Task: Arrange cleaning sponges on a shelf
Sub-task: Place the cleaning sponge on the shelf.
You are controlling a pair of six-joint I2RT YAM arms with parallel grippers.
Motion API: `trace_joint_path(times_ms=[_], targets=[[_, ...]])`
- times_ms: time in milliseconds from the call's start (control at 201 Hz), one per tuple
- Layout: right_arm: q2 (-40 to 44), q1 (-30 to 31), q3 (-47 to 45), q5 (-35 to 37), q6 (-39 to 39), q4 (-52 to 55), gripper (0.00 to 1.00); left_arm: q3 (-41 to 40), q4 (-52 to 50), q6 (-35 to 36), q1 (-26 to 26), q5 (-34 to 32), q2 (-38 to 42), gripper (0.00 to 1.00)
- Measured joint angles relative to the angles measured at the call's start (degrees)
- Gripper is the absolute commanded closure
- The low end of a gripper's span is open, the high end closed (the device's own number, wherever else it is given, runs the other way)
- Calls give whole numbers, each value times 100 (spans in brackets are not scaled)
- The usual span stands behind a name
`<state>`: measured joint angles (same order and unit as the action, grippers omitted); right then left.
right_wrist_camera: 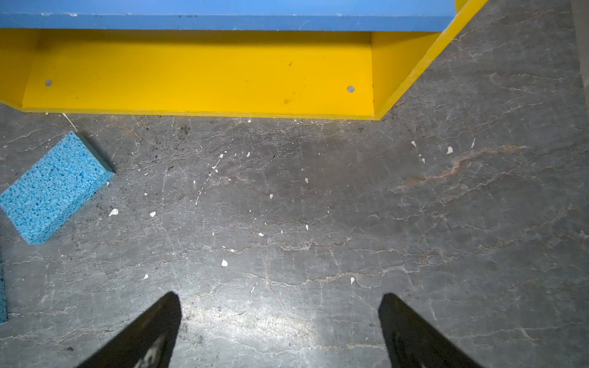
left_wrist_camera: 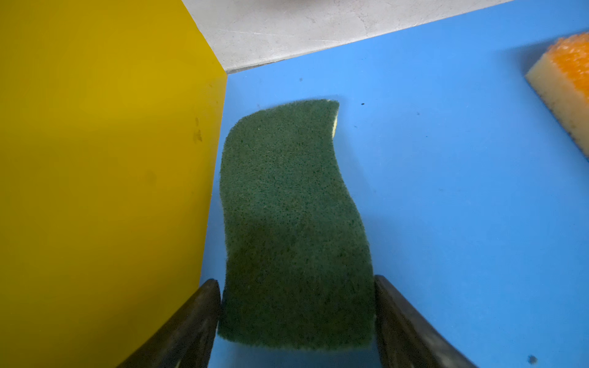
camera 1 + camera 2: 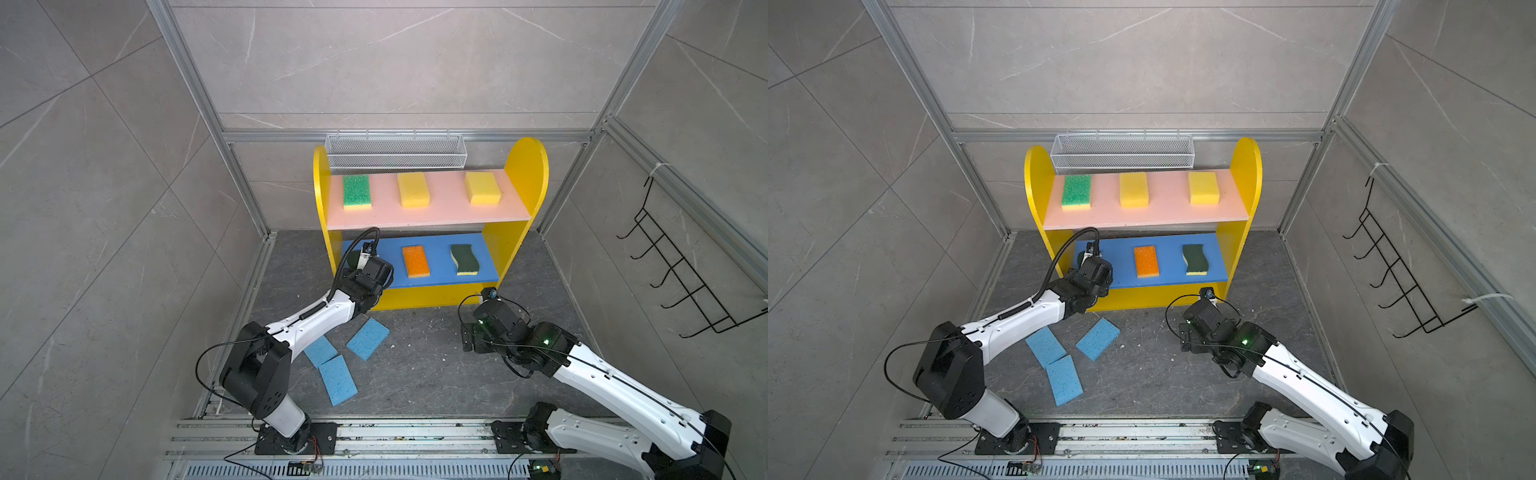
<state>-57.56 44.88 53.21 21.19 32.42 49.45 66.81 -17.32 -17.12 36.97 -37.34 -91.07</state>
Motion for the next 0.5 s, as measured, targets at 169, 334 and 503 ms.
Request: trace_joint_path(times_ms=[169, 334, 503], targets=[[20, 0, -13, 2, 0, 0, 0, -79, -66, 114, 87, 238, 186, 24], [24, 0, -76, 0, 33, -2, 0, -229, -74, 240, 361, 367, 643, 23], [109, 0, -155, -2, 70, -2, 0, -428, -109, 243, 658, 468, 1368, 23]])
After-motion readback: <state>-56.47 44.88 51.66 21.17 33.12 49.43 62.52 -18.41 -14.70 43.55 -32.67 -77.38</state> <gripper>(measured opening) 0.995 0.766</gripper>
